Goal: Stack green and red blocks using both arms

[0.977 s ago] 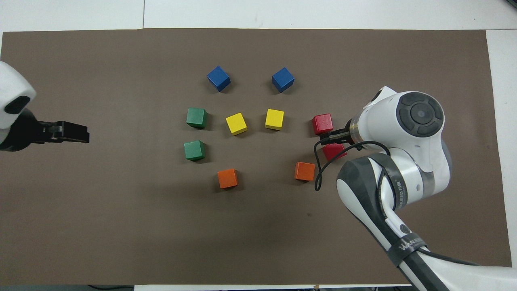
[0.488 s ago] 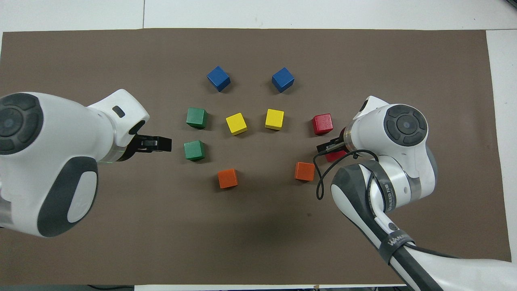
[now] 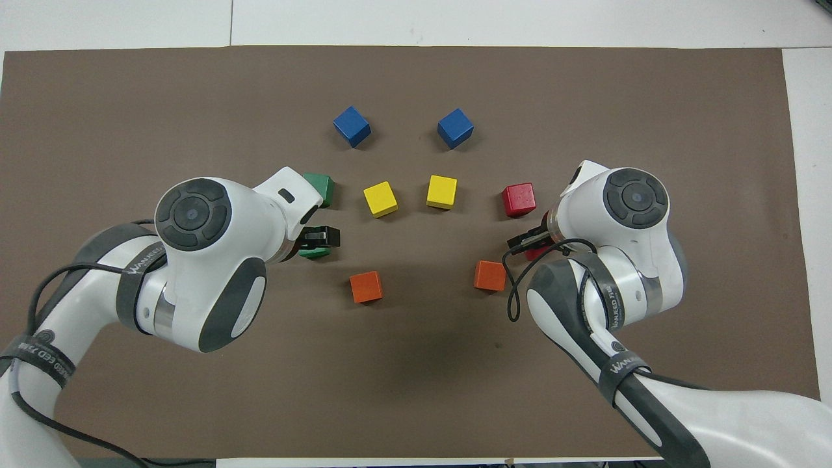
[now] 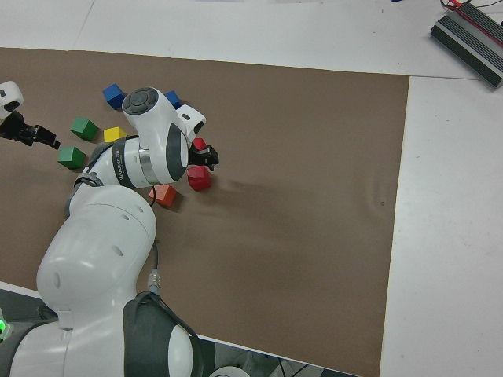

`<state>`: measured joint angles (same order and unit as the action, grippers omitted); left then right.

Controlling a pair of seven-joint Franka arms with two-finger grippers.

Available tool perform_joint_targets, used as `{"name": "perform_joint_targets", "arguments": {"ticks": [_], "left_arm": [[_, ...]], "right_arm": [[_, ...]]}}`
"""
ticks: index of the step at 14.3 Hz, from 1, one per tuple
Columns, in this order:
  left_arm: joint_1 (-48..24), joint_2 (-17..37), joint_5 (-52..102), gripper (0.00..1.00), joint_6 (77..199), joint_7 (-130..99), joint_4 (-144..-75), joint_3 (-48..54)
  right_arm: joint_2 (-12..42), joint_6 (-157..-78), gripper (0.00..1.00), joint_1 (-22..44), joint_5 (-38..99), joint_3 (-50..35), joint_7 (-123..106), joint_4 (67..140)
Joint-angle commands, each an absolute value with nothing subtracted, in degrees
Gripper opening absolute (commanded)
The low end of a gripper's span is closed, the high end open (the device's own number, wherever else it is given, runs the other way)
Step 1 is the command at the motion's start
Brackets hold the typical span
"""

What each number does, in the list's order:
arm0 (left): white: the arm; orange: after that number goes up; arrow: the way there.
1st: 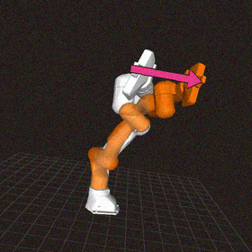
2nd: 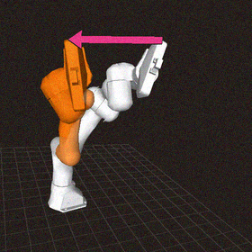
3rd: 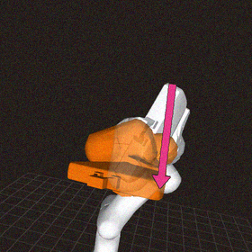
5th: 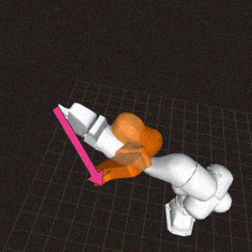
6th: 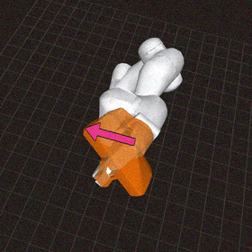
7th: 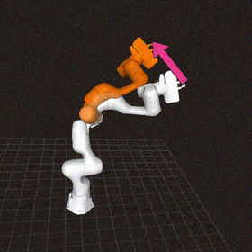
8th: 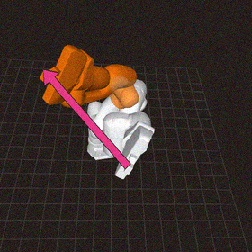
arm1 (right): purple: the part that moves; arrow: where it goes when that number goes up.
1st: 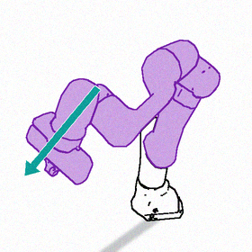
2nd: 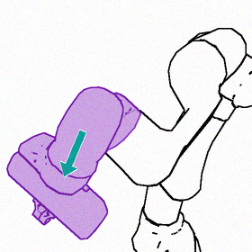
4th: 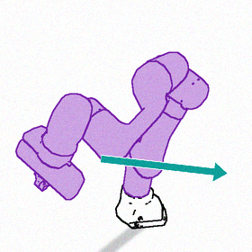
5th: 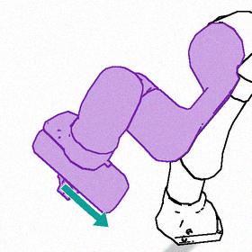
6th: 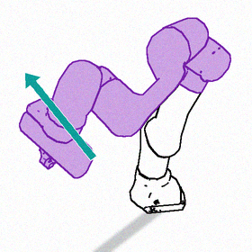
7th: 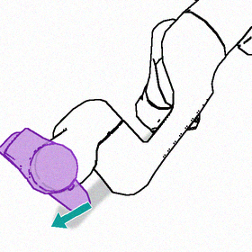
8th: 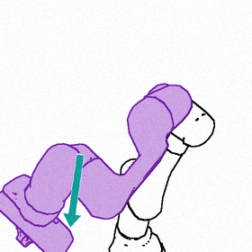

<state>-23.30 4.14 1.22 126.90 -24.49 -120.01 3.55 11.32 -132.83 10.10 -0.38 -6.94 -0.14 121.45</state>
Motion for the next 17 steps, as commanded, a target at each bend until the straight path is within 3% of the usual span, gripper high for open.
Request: {"name": "perform_joint_targets", "arguments": {"ticks": [1,3,4,5,6,10,14,17], "left_arm": [[-25.8,5.2,1.8,1.0,130.6,-28.6,-122.2,2.5],[-25.8,5.3,1.8,1.0,132.6,-28.7,-123.7,2.5],[-25.8,5.4,1.8,1.0,133.9,-29.1,-124.7,2.5],[-25.8,5.4,1.8,1.0,135.2,-29.5,-125.8,2.5],[-25.8,5.4,1.8,1.0,135.5,-29.5,-126.0,2.5],[-25.8,8.4,1.8,1.0,138.3,-31.1,-126.0,2.4],[-25.8,11.3,1.2,1.0,140.6,-31.2,-125.7,2.3],[-25.8,12.2,0.5,0.99,141.1,-31.2,-125.6,2.3]], "right_arm": [[12.6,-134.8,0.95,9.5,-0.2,-7.2,-1.1,121.6],[12.7,-134.6,0.71,9.6,-0.2,-7.2,-1.1,121.6],[12.7,-134.1,0.46,9.7,-0.2,-7.2,-1.1,121.6],[12.6,-133.7,0.1,9.8,-0.2,-7.2,-1.0,121.6],[12.6,-132.9,0.0,9.8,-0.1,-7.2,-0.8,121.2],[13.7,-124.3,0.0,1.9,-0.3,-7.0,-3.0,111.9],[14.7,-128.2,0.0,-6.7,-0.5,-6.9,-5.0,111.8],[17.3,-131.7,0.0,-9.6,-1.1,-6.9,-5.0,111.7]]}}
